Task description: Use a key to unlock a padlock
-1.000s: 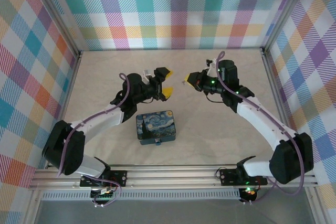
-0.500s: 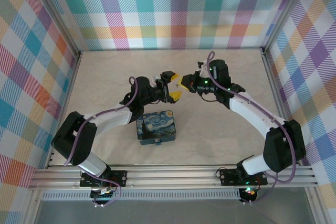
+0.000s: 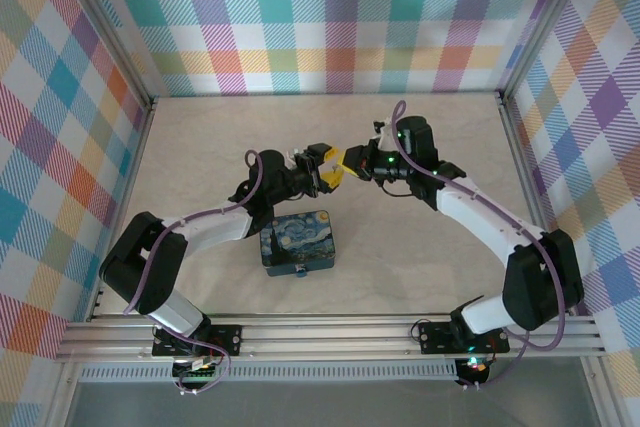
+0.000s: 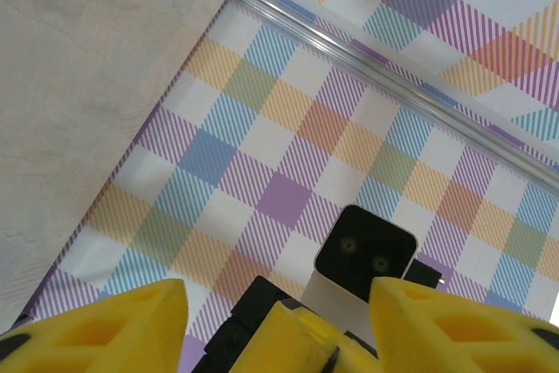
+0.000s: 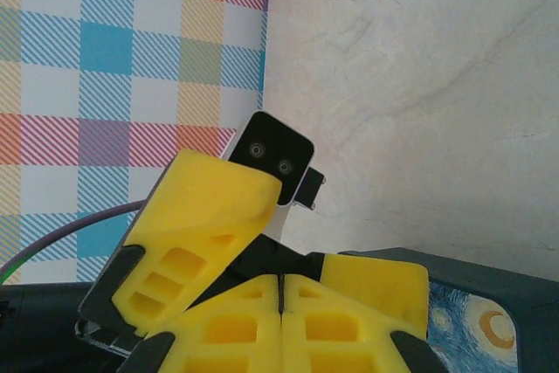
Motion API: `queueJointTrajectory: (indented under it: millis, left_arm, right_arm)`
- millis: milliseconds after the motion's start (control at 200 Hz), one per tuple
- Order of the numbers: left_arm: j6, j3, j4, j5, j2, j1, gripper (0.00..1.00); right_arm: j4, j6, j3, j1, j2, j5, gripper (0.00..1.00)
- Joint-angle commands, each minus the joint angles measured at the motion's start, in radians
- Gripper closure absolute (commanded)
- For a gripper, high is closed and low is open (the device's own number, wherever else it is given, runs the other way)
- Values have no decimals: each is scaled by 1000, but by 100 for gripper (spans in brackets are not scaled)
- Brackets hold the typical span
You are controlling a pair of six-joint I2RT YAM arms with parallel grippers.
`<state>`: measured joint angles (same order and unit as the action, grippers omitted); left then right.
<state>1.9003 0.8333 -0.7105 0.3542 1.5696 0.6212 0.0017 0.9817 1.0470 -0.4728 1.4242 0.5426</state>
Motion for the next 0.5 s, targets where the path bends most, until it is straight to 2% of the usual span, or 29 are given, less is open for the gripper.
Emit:
queueJointTrajectory:
  millis: [0,495]
  left_arm:
    - [16,-12,-54,-7,1,12,50]
    - [8,-16,-37,-15,-6,12,68]
  right_arm:
    - [1,-20,-10,-7,-34,3,100]
    - [-22,-34,-13,-7,-56,-9,100]
